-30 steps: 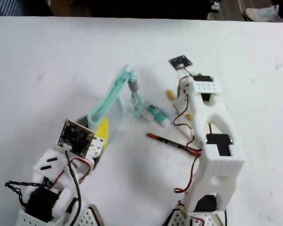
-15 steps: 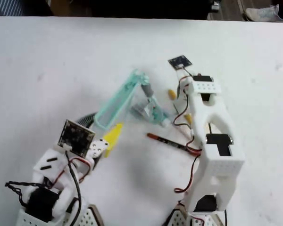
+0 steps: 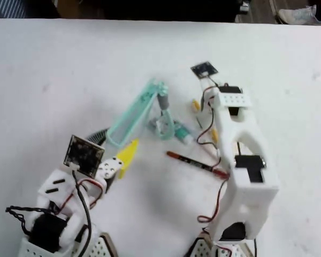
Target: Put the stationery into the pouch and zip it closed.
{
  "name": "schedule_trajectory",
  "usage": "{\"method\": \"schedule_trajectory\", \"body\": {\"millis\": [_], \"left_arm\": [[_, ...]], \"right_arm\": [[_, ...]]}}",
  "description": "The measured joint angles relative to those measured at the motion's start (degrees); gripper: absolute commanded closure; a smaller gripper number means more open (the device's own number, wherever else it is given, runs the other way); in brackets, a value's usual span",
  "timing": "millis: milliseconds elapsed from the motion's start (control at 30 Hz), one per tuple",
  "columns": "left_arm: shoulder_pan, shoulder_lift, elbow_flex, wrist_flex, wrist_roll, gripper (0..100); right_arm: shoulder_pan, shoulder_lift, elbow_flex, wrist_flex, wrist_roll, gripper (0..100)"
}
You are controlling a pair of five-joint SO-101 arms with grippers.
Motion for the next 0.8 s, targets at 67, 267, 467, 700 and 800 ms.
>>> {"method": "schedule_trajectory", "body": {"millis": [67, 267, 467, 700, 800], "left_arm": [[0.0, 0.0, 0.0, 0.0, 0.0, 77], [0.0, 0.0, 0.0, 0.0, 0.0, 77], [0.0, 0.0, 0.0, 0.0, 0.0, 77], [0.0, 0.0, 0.0, 0.0, 0.0, 77], [0.0, 0.0, 0.0, 0.0, 0.4, 77]], "right_arm": [[-0.2, -6.3, -0.1, 1.9, 0.0, 98.2], [-1.0, -28.5, -0.1, 6.9, 0.0, 98.2], [-2.6, -48.0, -0.1, 9.1, 0.0, 98.2], [-7.5, -67.9, -0.1, 11.5, 0.0, 98.2], [-12.6, -76.8, -0.1, 12.3, 0.0, 98.2]]}}
